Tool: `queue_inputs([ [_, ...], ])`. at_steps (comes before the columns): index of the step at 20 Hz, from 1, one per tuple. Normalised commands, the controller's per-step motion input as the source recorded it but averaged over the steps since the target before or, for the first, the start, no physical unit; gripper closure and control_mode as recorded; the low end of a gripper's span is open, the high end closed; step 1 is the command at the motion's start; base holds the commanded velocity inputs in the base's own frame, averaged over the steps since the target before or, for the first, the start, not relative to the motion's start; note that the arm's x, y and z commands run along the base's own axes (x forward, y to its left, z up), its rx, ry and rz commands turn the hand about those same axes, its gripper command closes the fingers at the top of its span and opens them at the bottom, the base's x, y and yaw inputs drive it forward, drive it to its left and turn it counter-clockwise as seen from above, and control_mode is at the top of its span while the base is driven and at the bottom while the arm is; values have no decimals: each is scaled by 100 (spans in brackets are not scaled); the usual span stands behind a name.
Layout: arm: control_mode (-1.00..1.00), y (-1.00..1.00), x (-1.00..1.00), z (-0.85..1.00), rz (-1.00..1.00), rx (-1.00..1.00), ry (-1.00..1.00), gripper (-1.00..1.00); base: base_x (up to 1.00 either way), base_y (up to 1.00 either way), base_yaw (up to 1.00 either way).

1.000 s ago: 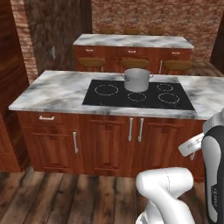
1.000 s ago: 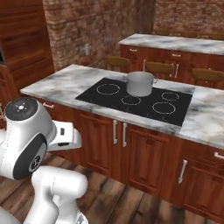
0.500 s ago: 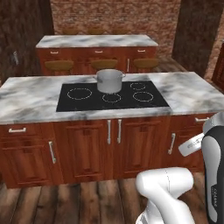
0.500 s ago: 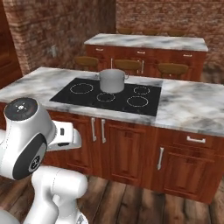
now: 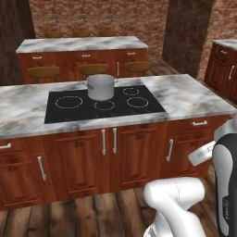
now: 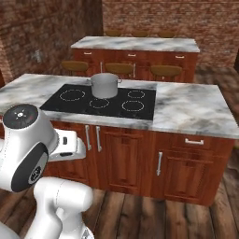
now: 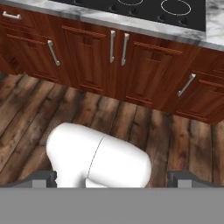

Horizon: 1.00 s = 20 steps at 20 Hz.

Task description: Move the pot and pan from the stove into the sink.

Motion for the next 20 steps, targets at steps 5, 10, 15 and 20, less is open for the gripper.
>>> queue_inputs([
  [5, 100, 0, 0, 0, 0, 0, 0, -100, 6, 57, 0],
  [10, 100, 0, 0, 0, 0, 0, 0, -100, 1, 63, -1],
  [15, 100, 0, 0, 0, 0, 0, 0, -100, 0, 9, 0],
  [20, 100, 0, 0, 0, 0, 0, 0, -100, 56, 20, -7],
])
